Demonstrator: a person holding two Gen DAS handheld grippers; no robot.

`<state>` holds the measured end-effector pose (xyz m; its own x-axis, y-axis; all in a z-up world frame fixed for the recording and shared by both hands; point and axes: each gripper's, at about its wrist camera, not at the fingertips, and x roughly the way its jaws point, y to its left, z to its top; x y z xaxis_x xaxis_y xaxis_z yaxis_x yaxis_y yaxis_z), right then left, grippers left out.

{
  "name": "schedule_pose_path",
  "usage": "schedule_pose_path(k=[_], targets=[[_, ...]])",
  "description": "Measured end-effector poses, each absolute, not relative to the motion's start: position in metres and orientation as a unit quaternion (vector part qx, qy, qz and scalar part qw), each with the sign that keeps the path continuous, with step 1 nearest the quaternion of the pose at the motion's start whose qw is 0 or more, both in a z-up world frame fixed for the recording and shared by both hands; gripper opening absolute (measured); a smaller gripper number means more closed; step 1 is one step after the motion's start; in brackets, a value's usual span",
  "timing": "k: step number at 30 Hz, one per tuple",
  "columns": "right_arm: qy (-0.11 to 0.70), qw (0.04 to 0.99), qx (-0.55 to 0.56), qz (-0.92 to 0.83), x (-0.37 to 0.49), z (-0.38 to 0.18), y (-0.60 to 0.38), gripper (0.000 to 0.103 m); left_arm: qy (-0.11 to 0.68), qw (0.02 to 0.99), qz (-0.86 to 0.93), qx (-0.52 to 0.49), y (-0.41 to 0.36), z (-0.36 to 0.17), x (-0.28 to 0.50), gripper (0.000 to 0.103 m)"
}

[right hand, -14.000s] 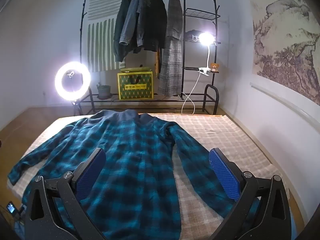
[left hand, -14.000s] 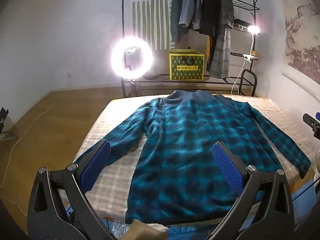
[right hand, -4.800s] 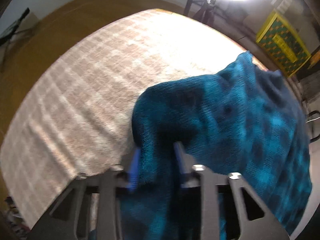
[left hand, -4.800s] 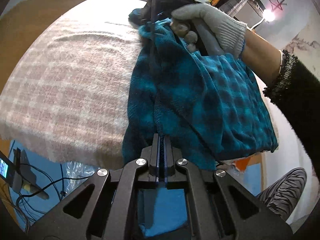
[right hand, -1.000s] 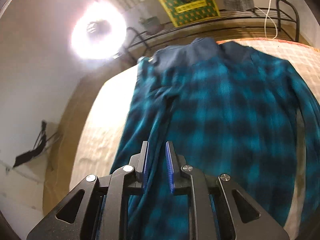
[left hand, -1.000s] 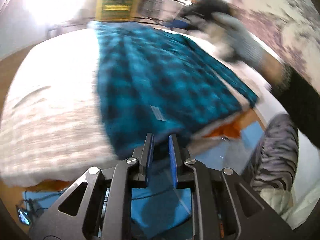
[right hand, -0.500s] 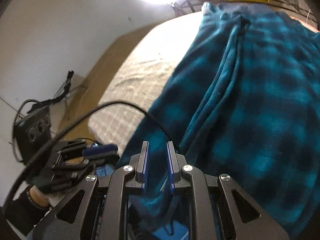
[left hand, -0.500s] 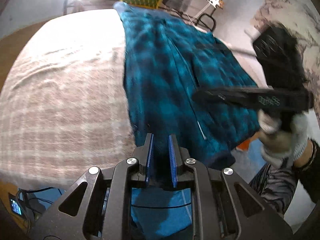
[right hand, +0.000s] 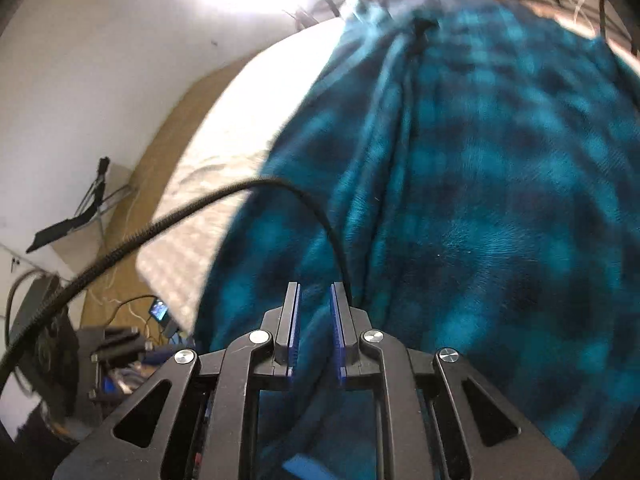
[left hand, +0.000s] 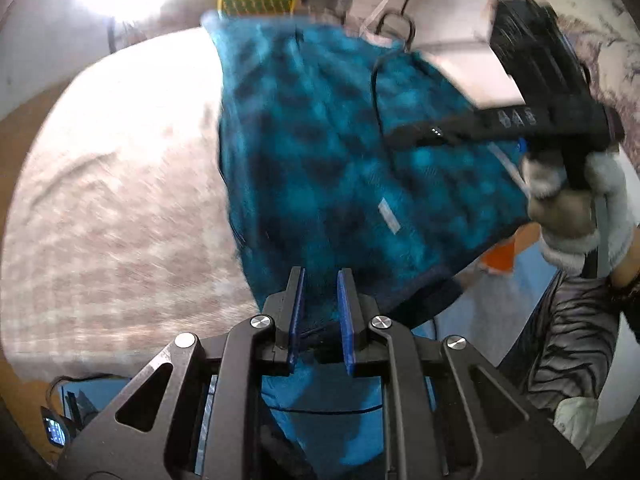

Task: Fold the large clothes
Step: 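Open both tools to release the folded sides and lift away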

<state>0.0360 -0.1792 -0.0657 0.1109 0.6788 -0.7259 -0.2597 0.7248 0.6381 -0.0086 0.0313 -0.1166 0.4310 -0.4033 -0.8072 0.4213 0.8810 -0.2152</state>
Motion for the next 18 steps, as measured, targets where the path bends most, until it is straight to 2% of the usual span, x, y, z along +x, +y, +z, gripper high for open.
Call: schedule_pose_path(k=[5, 11, 13, 18], targets=[[0.508, 0.787, 0.144, 0.320, 0.006, 0.006, -0.225, 0.015, 0.418, 0.876, -0.242, -0.010, 0.059, -0.058, -0.041, 0.014], [0.375, 0.881, 0.084, 0.276, -0.046, 0.093, -0.295, 0.041, 0.367, 0.901, -0.232, -0.004, 0.078, -0.003, -0.055, 0.014], [0.341, 0.902, 0.075, 0.256, -0.062, 0.108, -0.313, 0.062, 0.367, 0.899, -0.239, -0.014, 0.072, 0.000, -0.052, 0.014], [0.329, 0.922, 0.078, 0.187, -0.073, 0.106, -0.350, 0.063, 0.396, 0.880, -0.261, -0.015, 0.037, -0.031, -0.041, 0.014]])
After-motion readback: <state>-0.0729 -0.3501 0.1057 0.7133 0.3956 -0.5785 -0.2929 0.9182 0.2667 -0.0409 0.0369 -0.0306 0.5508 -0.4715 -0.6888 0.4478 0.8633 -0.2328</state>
